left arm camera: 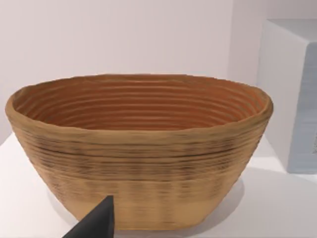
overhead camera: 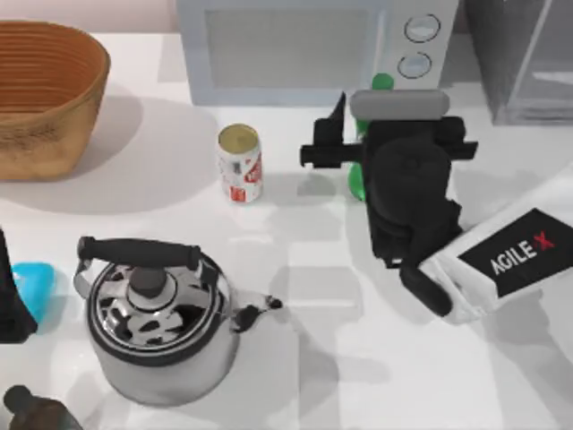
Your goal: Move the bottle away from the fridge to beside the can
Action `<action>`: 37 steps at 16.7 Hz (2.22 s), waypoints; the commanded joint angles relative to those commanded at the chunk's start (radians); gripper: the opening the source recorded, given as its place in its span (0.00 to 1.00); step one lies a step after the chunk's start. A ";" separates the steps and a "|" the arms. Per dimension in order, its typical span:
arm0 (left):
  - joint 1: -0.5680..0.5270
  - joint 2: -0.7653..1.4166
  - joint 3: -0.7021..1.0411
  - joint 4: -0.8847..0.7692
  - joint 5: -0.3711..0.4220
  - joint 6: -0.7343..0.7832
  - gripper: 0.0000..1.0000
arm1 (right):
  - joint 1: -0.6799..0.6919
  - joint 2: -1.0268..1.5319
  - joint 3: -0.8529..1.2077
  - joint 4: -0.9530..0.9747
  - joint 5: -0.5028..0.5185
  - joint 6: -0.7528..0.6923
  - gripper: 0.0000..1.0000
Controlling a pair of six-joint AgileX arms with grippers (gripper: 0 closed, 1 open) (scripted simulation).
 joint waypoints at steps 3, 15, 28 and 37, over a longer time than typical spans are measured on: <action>0.000 0.000 0.000 0.000 0.000 0.000 1.00 | 0.000 0.000 0.000 0.000 0.000 0.000 1.00; 0.000 0.000 0.000 0.000 0.000 0.000 1.00 | 0.050 -0.051 -0.103 0.048 0.050 0.005 1.00; 0.000 0.000 0.000 0.000 0.000 0.000 1.00 | -0.070 -0.421 -0.316 -0.131 -0.211 0.006 1.00; 0.000 0.000 0.000 0.000 0.000 0.000 1.00 | -0.411 -1.410 -0.702 -0.623 -0.565 -0.006 1.00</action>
